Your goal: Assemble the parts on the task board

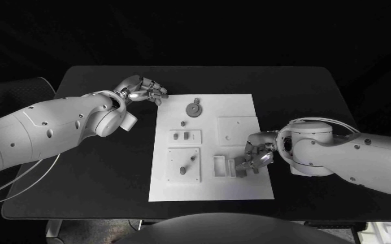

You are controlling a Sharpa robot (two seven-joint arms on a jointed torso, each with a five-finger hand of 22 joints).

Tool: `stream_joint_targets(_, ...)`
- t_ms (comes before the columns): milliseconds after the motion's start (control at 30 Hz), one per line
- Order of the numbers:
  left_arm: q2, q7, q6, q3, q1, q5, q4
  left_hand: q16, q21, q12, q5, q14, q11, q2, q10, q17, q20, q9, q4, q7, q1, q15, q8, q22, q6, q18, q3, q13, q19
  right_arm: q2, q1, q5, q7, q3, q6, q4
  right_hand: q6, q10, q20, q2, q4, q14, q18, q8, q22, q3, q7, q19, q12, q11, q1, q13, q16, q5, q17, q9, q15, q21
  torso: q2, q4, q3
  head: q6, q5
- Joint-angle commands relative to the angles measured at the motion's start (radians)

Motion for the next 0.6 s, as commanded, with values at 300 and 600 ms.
stream_joint_targets(300, 0.002, 0.004, 0.016, 0.001, 0.001, 0.008, 0.004, -0.007, -0.007, -0.003, -0.001, 0.003, -0.001, 0.001, -0.004, 0.002, 0.004, -0.001, 0.007, 0.0, -0.013, 0.002, 0.001, 0.002, -0.004, 0.015, 0.001, -0.002, -0.001, 0.02, -0.012, -0.052, -0.043, 0.0, 0.002, -0.015, 0.01, -0.002, 0.001, 0.013, 0.001, 0.004, 0.014, 0.003, 0.016, 0.011, 0.004, -0.004, -0.001, 0.0, -0.009, -0.003, 0.001, 0.008, 0.003, 0.002, 0.0, -0.001, 0.001, -0.0007, 0.0005, -0.003, 0.0)
stream_joint_targets(600, -0.002, 0.001, 0.016, 0.001, 0.001, 0.008, 0.005, -0.008, -0.007, -0.003, -0.001, 0.003, -0.001, 0.001, -0.005, 0.004, 0.004, -0.002, 0.009, 0.0, -0.014, 0.002, 0.001, 0.002, -0.005, 0.015, 0.001, -0.002, -0.001, 0.041, -0.023, -0.058, -0.042, 0.0, -0.02, -0.021, 0.01, -0.002, 0.002, 0.01, 0.002, -0.002, 0.014, 0.002, 0.016, 0.011, 0.004, -0.005, -0.001, 0.0, -0.011, -0.004, 0.001, 0.009, -0.005, 0.001, 0.001, -0.001, 0.002, 0.0003, -0.0003, -0.008, 0.001)
